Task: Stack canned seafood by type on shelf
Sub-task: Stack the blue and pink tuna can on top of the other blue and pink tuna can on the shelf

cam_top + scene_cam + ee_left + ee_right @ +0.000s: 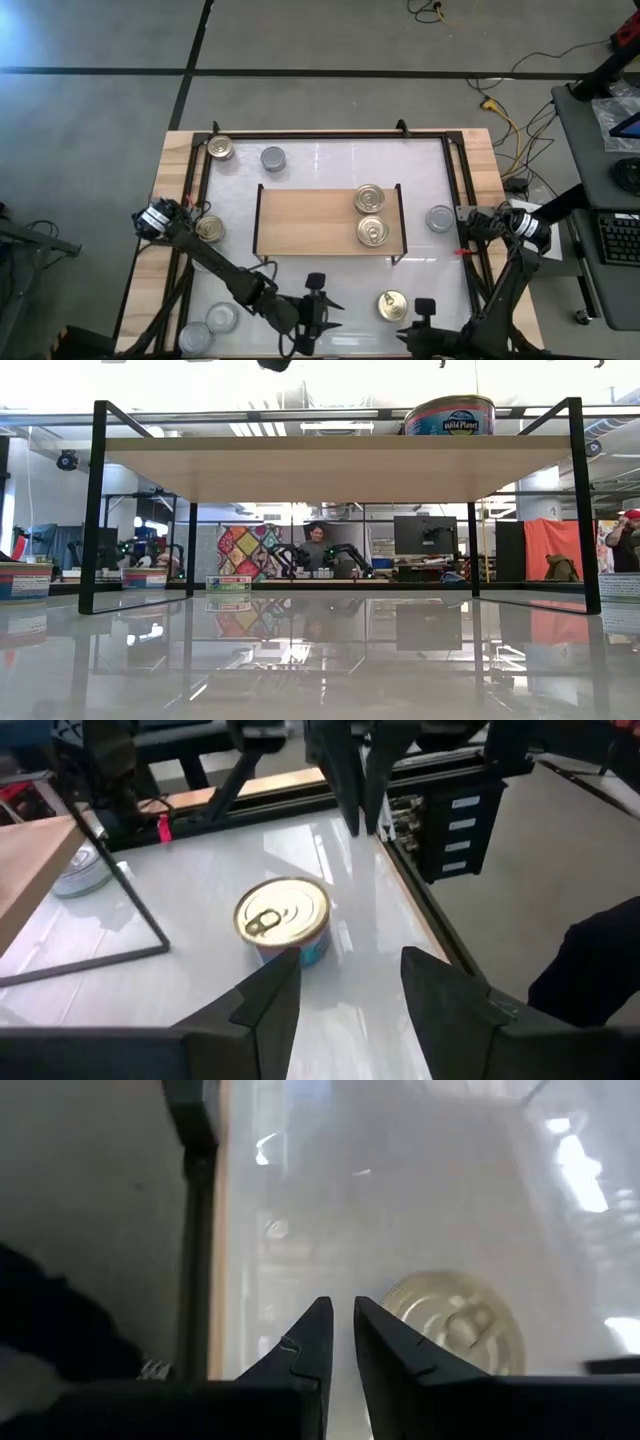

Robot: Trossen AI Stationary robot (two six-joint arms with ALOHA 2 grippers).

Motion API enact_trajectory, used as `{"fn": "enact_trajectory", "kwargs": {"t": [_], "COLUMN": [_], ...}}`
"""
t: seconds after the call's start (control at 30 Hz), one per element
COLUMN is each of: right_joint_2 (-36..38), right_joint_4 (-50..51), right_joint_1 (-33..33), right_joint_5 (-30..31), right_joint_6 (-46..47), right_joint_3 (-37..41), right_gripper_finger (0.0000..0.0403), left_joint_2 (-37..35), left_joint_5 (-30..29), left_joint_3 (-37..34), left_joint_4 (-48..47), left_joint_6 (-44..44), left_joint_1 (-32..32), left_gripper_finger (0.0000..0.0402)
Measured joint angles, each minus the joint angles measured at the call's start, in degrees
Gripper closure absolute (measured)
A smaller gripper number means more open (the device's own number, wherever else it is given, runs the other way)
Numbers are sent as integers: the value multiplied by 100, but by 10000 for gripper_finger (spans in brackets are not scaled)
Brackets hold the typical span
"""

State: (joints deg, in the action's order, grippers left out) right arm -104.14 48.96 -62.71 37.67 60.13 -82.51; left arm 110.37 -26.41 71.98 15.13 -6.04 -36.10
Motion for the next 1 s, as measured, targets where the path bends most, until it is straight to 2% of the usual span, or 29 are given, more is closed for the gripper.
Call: {"fn": "enact_trajectory", "kwargs": {"t": [0.17,0.3,0.53,0.8,0.9,1.0], "right_joint_2": [0,0,-2,-97,-144,-250], "right_joint_4": [57,55,345,299,351,483], "right_joint_1": [-88,-321,-630,-641,-641,-642], "right_joint_5": [-521,-560,-468,-466,-455,-211], "right_joint_6": [361,1009,2538,3140,3149,3228], "right_joint_3": [67,94,386,735,779,783], "right_gripper_finger": [361,328,205,65,28,10], "left_joint_2": [390,664,803,1018,1132,1225], "left_joint_5": [0,2,119,200,231,195], "left_joint_3": [434,648,886,788,777,798], "left_joint_4": [-166,-476,-848,-828,-845,-798], "left_joint_6": [-185,-549,-913,-1085,-1090,-1033], "left_joint_1": [13,39,90,151,144,182], "left_gripper_finger": [246,242,227,225,225,225]}}
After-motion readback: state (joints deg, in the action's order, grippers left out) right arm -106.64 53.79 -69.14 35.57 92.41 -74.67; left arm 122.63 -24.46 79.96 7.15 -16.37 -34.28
